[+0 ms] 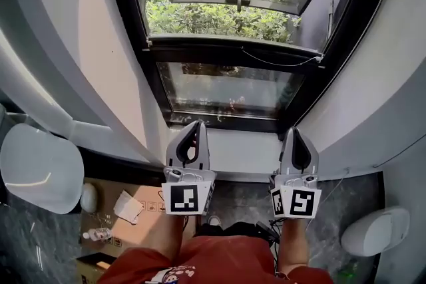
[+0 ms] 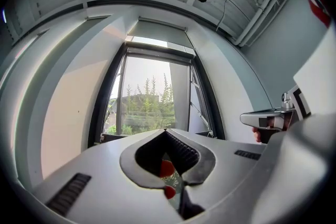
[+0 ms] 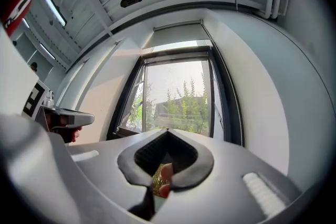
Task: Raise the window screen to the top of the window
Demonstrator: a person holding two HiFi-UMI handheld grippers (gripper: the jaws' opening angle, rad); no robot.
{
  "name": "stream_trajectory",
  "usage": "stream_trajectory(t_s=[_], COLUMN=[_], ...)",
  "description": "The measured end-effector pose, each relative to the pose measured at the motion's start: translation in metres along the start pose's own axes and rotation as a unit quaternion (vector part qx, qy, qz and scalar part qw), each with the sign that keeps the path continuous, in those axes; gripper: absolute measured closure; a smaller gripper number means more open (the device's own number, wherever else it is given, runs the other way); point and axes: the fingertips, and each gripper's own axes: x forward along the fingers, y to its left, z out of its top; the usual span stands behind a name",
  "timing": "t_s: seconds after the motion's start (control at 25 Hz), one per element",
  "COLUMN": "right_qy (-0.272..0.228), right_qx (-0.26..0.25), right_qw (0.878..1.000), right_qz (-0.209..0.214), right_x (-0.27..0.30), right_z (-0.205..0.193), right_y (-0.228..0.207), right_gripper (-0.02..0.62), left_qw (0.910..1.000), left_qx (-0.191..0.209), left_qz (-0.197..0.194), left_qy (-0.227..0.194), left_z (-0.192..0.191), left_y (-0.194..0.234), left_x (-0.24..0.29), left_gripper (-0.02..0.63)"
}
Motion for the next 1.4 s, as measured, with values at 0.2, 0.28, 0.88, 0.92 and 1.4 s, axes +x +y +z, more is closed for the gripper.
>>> stream_trajectory(t_s=[0.2, 0.28, 0.88, 0.92, 1.4], right_qy=[0.002, 0.0, -0.012, -0.014, -0.031], right_qx=[-0.001, -0.001, 0.015, 0.015, 0.025], right_qw=[1.0, 1.0, 1.0, 1.0, 0.999], right_qz=[-0.002, -0.002, 0.015, 0.015, 0.023], right_x=[0.018, 0.026, 0.129, 0.136, 0.212], right_z=[-0.009, -0.014, -0.048, -0.049, -0.07], right_y=[-0.001, -0.002, -0.041, -0.046, -0.108], right_gripper=[0.586, 0.586, 0.586, 0.586, 0.586], left_qw=[0.9999, 0.9999, 0.9998, 0.9997, 0.9987], left_qx=[-0.003, -0.003, 0.014, 0.015, 0.038], left_qz=[-0.001, -0.002, 0.014, 0.015, 0.032], left_qy=[0.01, 0.015, 0.008, 0.008, -0.007], left_z=[-0.011, -0.015, -0.029, -0.029, -0.035], left_y=[0.009, 0.011, 0.023, 0.021, 0.008], left_x=[0.017, 0.024, 0.125, 0.134, 0.228], left_gripper=[0.601, 0.601, 0.601, 0.601, 0.601])
